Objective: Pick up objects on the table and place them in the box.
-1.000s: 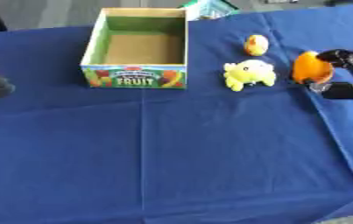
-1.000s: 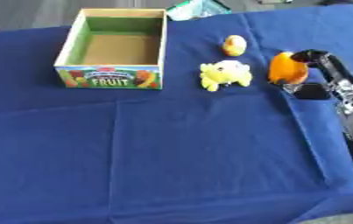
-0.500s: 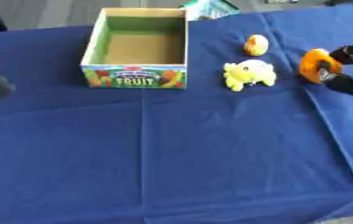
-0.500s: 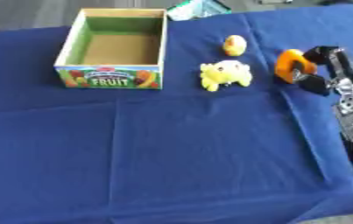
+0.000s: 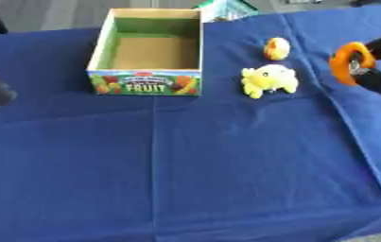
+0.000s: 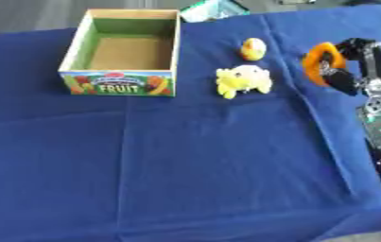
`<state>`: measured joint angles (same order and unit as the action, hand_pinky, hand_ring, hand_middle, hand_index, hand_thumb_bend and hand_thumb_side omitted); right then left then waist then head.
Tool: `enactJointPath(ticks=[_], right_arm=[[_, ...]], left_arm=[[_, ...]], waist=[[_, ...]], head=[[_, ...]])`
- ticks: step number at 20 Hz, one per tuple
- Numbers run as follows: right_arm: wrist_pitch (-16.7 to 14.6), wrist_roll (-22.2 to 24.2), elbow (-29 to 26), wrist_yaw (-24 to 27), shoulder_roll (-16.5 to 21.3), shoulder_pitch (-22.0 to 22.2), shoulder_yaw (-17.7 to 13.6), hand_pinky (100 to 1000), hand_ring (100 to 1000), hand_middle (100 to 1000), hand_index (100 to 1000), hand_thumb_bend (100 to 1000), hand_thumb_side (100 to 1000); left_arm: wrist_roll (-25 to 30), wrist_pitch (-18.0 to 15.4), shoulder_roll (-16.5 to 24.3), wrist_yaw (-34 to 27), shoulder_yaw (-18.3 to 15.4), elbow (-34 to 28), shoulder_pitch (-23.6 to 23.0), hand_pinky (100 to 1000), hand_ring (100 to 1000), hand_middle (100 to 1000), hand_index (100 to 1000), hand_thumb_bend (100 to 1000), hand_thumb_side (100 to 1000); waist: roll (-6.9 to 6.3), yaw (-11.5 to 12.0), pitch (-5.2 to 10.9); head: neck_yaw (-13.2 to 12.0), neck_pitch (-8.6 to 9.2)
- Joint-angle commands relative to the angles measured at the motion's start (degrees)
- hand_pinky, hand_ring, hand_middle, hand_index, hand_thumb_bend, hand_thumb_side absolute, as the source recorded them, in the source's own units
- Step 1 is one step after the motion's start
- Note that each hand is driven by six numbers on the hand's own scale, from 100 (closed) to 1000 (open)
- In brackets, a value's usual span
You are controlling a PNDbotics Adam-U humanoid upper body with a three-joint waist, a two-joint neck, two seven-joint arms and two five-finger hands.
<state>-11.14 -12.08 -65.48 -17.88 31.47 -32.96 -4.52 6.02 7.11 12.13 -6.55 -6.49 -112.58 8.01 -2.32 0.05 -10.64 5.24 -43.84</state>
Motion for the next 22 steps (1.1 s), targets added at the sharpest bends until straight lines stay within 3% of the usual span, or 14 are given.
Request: enactJointPath(ticks=[1,6,11,22], right_arm=[[-0.41,1.72,-3.72,1.45,1.88,-3.68,1.58,729,631,271,347,100,100],[-1.89,5.74,-3.42,0.49,0.72,-11.65,5.95,730,629,274,351,100,100],[-4.54,8.56,1.12,-3.44,-3.94,-19.22,9.15,730,629,280,357,100,100],[-7.22,10.37,10.58,-12.73,-17.79,-27.97,9.83,734,631,285,363,100,100]], left_arm=[[0.08,0.04,1.52,-0.03,0.07,-0.93,0.2,742,621,549,746,100,516],[0.3,-0.04,1.56,-0.03,0.28,-0.75,0.12,741,621,549,746,100,514],[0.58,-0.11,1.49,-0.12,0.52,-0.57,0.06,741,621,549,746,100,513],[1.58,-0.26,1.01,-0.65,1.51,-0.3,0.99,741,621,548,745,100,510]], waist=[[0.27,0.13,1.12],[0.16,0.56,1.54],[-0.17,1.31,1.78],[-1.05,4.2,1.46]], head=[[0.17,-0.27],[0.48,-0.27],[0.94,-0.27],[3.41,-0.27]])
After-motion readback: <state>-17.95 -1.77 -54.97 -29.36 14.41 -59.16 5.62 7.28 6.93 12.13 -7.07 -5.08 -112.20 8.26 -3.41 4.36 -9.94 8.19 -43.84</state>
